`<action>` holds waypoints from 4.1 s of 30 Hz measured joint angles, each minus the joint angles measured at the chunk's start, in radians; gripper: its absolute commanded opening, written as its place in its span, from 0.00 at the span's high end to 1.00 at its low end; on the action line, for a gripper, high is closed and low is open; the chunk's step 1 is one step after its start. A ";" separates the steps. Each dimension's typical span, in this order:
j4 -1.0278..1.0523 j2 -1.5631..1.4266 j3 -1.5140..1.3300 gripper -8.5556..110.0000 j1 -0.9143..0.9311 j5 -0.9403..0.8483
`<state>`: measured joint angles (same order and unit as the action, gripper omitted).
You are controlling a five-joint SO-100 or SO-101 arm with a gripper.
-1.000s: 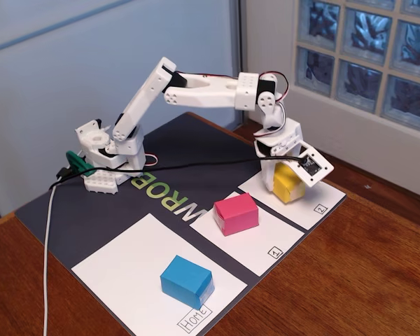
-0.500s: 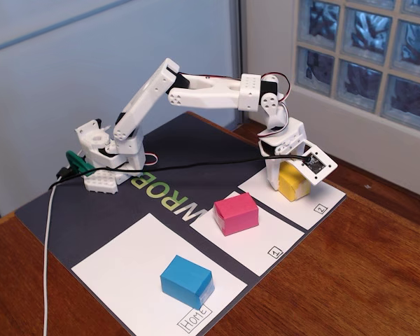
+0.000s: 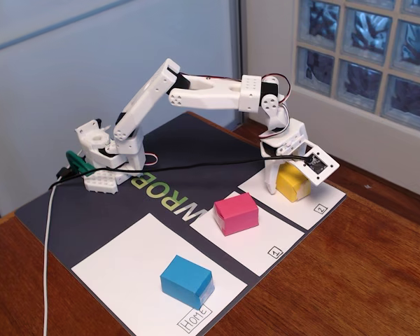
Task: Move box yellow to zone 2
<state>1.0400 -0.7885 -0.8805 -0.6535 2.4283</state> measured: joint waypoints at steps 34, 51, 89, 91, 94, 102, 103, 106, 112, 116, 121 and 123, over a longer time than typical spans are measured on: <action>-0.005 -0.025 0.124 0.54 -0.046 0.000; 0.060 -0.167 0.124 0.54 -0.040 -0.035; 0.322 -1.028 -0.480 0.93 0.316 -0.499; 0.319 -1.095 -0.557 0.93 0.348 -0.552; 0.319 -1.201 -0.667 0.93 0.390 -0.630; 0.305 -1.537 -0.968 0.93 0.485 -0.802; 0.302 -1.585 -1.008 0.93 0.499 -0.818; 0.301 -1.697 -1.097 0.93 0.540 -0.857; 0.301 -2.020 -1.401 0.93 0.681 -0.950; 0.307 -2.166 -1.557 0.93 0.729 -0.962; 0.313 -2.290 -1.727 0.93 0.741 -0.916; 0.322 -2.329 -1.784 0.93 0.749 -0.900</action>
<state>1.3622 -3.1170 -2.6645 0.0951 1.5278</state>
